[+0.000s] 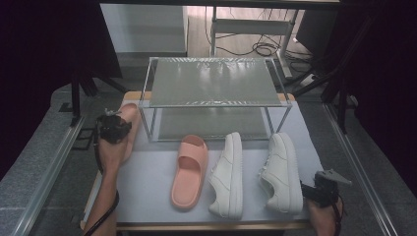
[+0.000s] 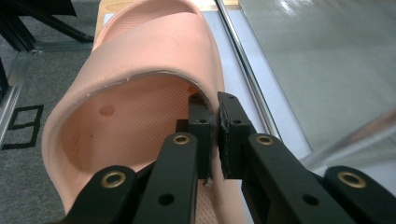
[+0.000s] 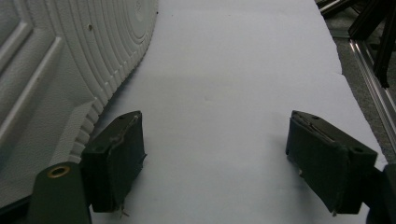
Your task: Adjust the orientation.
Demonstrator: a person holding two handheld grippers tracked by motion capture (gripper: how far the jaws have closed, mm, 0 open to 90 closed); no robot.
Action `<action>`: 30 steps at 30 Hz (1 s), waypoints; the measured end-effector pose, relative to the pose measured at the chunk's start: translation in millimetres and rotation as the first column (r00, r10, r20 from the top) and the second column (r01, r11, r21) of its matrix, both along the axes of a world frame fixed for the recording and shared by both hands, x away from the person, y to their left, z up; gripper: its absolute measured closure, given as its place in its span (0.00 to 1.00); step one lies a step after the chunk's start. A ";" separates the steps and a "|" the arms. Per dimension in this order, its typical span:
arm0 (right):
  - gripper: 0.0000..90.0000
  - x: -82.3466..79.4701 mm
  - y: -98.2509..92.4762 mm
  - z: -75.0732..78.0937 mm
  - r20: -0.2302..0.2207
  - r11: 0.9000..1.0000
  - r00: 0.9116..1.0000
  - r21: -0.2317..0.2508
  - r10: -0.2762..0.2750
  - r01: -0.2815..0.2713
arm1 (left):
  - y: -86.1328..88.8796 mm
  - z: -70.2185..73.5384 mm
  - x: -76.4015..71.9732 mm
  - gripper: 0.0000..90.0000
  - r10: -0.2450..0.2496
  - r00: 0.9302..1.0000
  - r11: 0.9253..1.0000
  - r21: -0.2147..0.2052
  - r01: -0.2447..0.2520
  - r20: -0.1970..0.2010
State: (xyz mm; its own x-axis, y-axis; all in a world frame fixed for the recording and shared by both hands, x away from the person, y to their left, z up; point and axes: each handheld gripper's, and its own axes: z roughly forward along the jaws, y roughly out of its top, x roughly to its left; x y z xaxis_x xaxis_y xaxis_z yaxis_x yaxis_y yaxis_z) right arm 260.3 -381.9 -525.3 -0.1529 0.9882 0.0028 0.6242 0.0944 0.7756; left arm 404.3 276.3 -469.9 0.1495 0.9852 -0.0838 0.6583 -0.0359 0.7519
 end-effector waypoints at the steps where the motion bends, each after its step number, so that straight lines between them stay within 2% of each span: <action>1: 0.22 -0.1 -0.2 0.1 -0.002 1.000 1.000 0.000 0.002 -0.002 | 0.6 0.6 -2.1 0.95 -0.002 1.000 1.000 0.004 0.002 0.002; 9: 0.22 0.0 0.0 0.0 0.001 1.000 1.000 0.001 0.001 -0.001 | 2.7 8.4 -21.9 0.95 -0.029 0.999 0.999 0.028 0.029 0.016; 21: 0.22 -0.1 -0.1 0.1 -0.001 1.000 1.000 0.000 0.001 -0.001 | 6.0 12.3 -52.3 0.95 -0.059 0.998 0.997 0.060 0.058 0.010; 30: 0.22 -0.1 -0.1 0.2 -0.002 1.000 1.000 0.000 0.002 -0.002 | 4.9 15.6 -84.6 0.95 -0.110 0.994 0.992 0.064 0.109 0.012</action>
State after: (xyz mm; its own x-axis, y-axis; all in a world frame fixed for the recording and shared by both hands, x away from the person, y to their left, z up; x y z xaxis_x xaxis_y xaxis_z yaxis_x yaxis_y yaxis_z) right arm 260.2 -382.0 -525.2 -0.1550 0.9879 0.0033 0.6254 0.0955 0.7744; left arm 319.7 281.1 -454.3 0.2572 0.9662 -0.0184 0.6362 -0.1550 0.7558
